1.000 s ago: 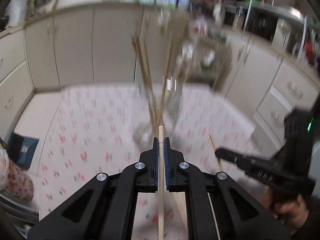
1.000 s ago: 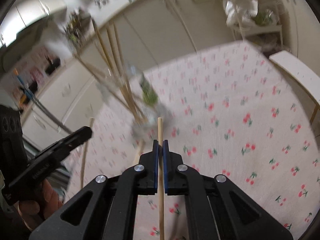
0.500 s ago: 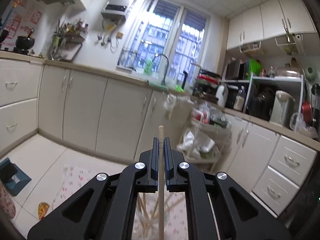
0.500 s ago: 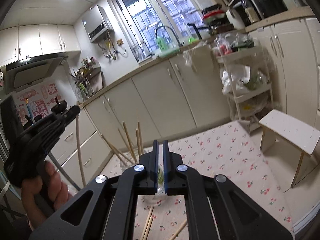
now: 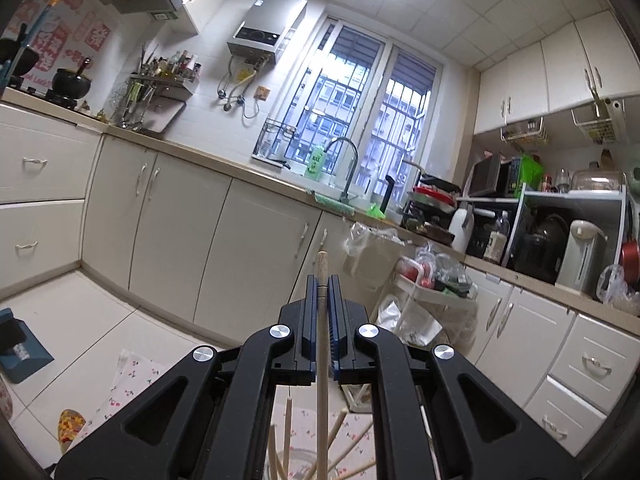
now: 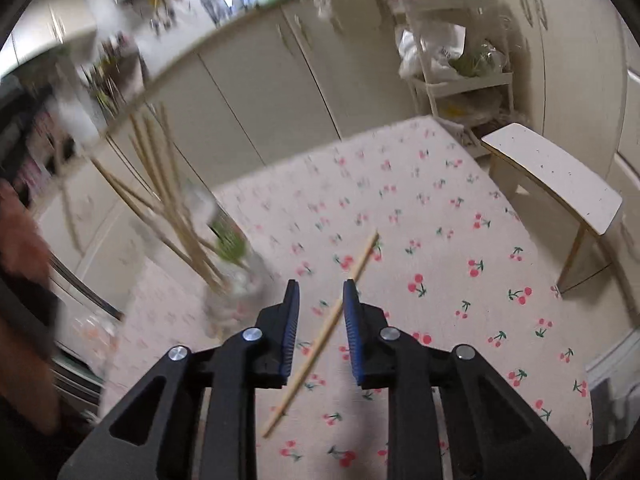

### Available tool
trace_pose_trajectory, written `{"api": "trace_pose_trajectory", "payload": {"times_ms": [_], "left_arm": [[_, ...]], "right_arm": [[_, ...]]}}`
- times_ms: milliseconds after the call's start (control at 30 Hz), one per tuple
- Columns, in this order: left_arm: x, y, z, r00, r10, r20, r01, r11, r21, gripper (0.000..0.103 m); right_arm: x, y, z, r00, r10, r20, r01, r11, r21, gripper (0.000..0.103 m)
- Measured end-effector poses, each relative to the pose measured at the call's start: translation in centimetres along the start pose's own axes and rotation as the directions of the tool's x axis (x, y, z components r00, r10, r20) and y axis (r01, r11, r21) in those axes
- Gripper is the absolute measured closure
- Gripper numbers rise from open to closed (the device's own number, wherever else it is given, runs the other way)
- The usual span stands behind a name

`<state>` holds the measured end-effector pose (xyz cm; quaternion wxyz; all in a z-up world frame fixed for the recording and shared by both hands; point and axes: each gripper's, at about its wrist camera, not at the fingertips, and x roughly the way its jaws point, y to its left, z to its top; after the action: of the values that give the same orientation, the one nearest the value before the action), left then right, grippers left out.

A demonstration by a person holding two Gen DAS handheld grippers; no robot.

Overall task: Organize utensils
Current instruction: 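Lift the left gripper's stick over the jar while the right gripper lifts its stick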

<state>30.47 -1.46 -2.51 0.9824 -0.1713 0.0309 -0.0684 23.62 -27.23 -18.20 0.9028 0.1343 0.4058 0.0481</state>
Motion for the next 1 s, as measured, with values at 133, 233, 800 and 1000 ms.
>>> {"api": "trace_pose_trajectory", "payload": {"times_ms": [133, 233, 800, 1000], "left_arm": [[0.7, 0.4, 0.5, 1.0, 0.008, 0.024, -0.008, 1.0, -0.022, 0.098], [1.1, 0.6, 0.6, 0.999, 0.015, 0.038, -0.014, 0.999, -0.03, 0.098], [4.0, -0.7, -3.5, 0.995, 0.058, 0.08, -0.065, 0.994, 0.086, 0.098], [3.6, -0.6, -4.8, 0.997, 0.056, 0.06, -0.063, 0.991, 0.118, 0.098]], "right_arm": [[2.6, 1.4, 0.5, 0.991, -0.132, -0.036, 0.127, 0.987, -0.102, 0.06], [4.2, 1.5, 0.4, 0.975, -0.218, -0.051, 0.208, 0.966, -0.153, 0.055], [3.8, -1.8, 0.6, 1.0, 0.028, -0.012, -0.027, 0.997, 0.071, 0.098], [-0.1, -2.4, 1.8, 0.976, 0.124, 0.181, -0.152, 0.977, 0.149, 0.098]]}}
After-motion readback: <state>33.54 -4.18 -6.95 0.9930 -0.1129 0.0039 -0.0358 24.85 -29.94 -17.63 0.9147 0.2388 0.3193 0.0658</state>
